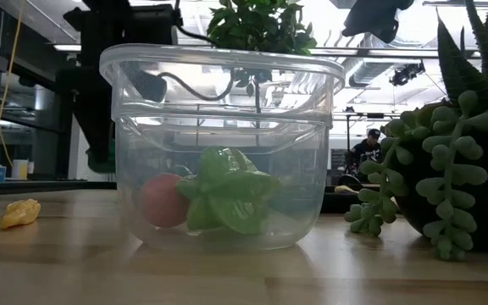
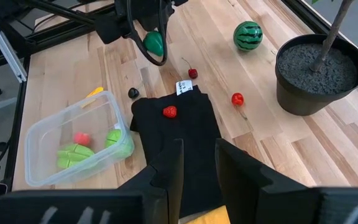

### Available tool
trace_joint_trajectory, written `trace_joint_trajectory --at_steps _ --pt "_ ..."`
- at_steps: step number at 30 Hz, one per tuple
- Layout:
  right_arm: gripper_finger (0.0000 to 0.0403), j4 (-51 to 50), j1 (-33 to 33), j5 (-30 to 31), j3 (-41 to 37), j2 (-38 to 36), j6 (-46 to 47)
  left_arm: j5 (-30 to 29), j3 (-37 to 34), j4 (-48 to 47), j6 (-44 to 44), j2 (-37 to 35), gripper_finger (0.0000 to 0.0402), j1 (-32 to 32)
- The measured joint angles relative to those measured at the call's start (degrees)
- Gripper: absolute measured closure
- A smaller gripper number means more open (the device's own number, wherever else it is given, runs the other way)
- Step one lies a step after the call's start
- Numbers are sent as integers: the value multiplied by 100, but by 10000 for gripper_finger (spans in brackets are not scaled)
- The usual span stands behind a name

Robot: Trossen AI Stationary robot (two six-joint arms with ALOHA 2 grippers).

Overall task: Pick and placing Produce into tupperware
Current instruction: Put the bell pepper into the bin

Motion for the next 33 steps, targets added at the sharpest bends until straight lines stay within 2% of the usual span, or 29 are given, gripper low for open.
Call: trace_joint_trajectory --at_steps 16,33 --pt "320 2 2 2 0 0 -121 167 1006 -734 94 -2 188 -1" --pt "320 2 0 2 0 0 -146 871 2381 -683 73 -4 188 -33"
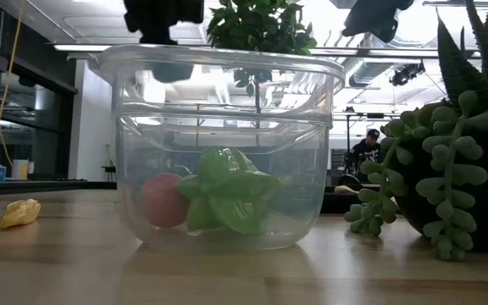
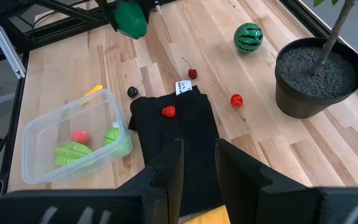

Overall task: Pick and placing Produce into tupperware
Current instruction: Put the bell pepper into the bin

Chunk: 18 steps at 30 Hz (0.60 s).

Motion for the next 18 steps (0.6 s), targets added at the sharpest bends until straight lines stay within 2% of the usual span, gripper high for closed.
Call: trace_joint_trajectory --at_steps 12,18 --pt "320 0 0 0 0 0 0 7 248 834 -354 0 188 -813" --pt "320 0 1 0 0 0 0 -341 248 1199 -530 39 188 -1237"
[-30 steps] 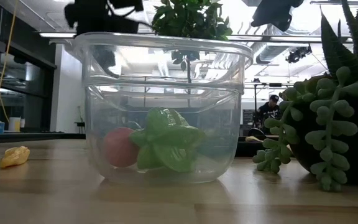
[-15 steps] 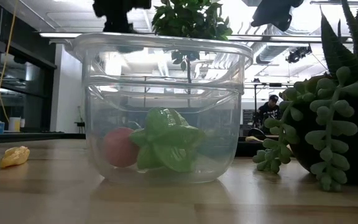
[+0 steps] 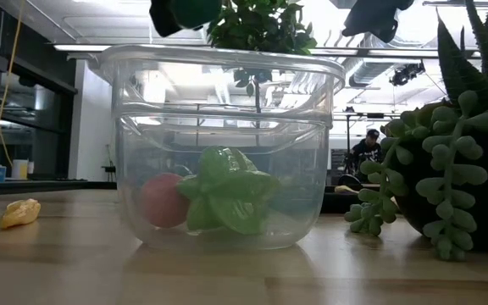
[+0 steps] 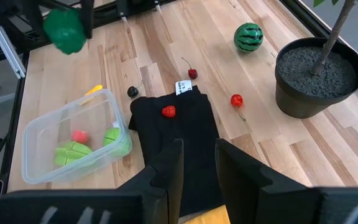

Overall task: Pick and placing Produce into tupperware
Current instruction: Put the bell pepper into the bin

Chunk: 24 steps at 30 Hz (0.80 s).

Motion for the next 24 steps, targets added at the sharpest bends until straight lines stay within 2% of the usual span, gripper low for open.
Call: trace_joint_trajectory --at_steps 9,20,22,24 --pt "320 -2 0 -2 0 4 0 -325 4 395 -53 405 188 -372" --pt "320 -38 0 -4 2 2 -2 -192 9 784 0 1150 188 -421" --pt "320 -33 0 -4 2 -1 -1 -113 -20 631 6 1178 188 -417" --pt "320 -46 0 -4 2 4 -2 -36 13 916 21 1306 188 -420"
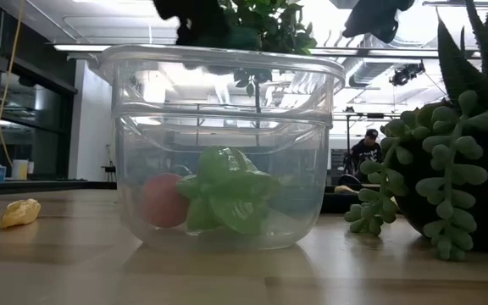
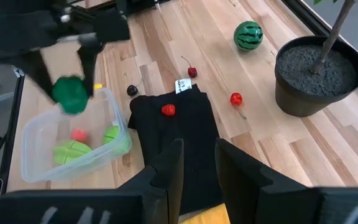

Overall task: Pick and placing Produce into tupperware
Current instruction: Put the bell pepper into the bin

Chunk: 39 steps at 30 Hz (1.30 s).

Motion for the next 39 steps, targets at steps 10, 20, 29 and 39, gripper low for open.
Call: trace_joint_trajectory --at_steps 10,20,29,39 --pt "320 4 0 0 0 -4 1 148 -16 -150 103 263 188 -205" --pt "320 6 1 0 0 -2 2 157 -19 -99 120 446 188 -376" --pt "320 46 1 -1 0 -2 13 148 -9 -1 115 593 188 -373" --pt "320 48 0 -2 0 -4 52 161 -20 8 79 635 188 -373"
